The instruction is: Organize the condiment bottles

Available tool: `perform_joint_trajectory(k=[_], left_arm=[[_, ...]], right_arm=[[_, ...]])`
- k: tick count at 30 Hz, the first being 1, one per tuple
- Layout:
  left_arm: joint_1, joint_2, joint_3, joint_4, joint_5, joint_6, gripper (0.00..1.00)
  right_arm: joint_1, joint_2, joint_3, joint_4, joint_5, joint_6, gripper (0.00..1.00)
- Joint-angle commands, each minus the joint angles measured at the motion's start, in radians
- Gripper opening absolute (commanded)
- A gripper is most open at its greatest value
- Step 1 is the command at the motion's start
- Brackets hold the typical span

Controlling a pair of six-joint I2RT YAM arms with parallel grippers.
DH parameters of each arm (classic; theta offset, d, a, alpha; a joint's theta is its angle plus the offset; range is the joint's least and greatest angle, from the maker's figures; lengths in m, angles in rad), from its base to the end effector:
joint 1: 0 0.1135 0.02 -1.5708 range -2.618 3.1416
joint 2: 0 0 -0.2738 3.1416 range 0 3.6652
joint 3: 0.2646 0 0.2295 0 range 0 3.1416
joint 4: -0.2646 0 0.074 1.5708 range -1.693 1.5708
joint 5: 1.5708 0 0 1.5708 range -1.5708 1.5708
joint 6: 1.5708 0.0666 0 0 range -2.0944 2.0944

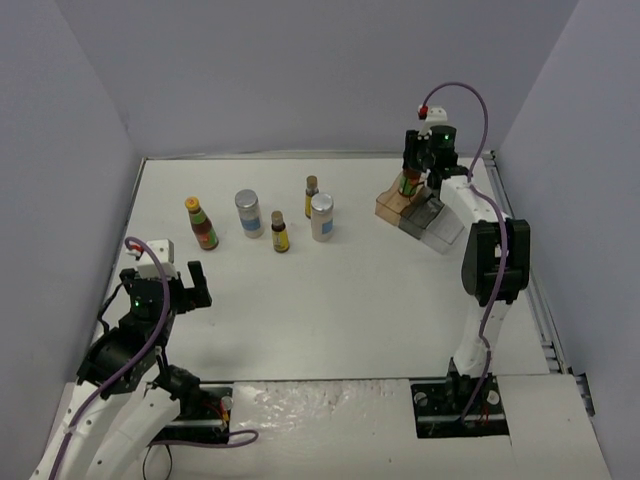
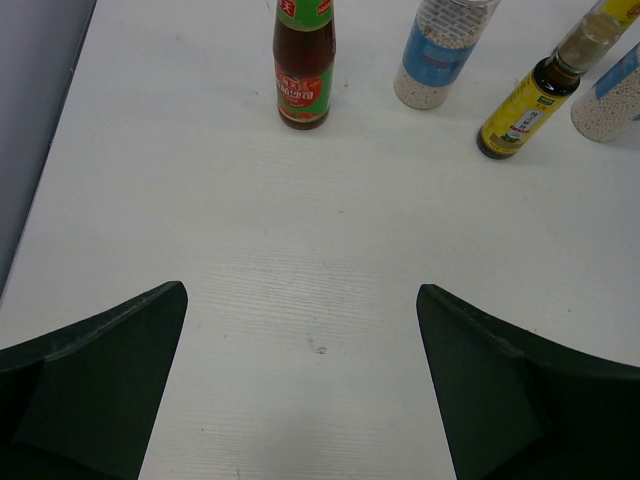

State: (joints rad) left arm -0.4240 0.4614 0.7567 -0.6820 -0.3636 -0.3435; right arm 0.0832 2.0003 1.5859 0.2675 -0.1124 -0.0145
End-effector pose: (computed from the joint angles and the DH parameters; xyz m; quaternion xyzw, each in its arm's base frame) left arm 0.0968 -0.0177 0.3059 -0.0680 0.8195 -0.0664 0.5651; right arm 0.4973 0.0490 0.3077 -0.0736 0.7532 0.0649 0.6504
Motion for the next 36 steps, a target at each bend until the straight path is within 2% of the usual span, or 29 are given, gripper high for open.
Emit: perform_joint_trajectory(k=[1,25,31,36], left_arm=[[0.006,0.015,0.02,0.063,-0.019,0.01,0.97],[0.007,0.04,0.023,0.062,-0.002,0.003,0.97],[0.007,0.042,0.023,0.064,0.007,0.006,0.97],[0.005,0.044,0.023,0.066,0.013,0.009,0.97]], right_arm=[[-0.01,-0.01,0.098,0.223,-0.02,-0.029,0.0],[-0.028,0.05,0.02,0.305,0.017,-0.05,0.0],[-0.034,0.065,-0.009,0.304,0.014,-0.047,0.03],[-0.035,0.063,-0.049,0.306,0.013,-0.045,0.12]])
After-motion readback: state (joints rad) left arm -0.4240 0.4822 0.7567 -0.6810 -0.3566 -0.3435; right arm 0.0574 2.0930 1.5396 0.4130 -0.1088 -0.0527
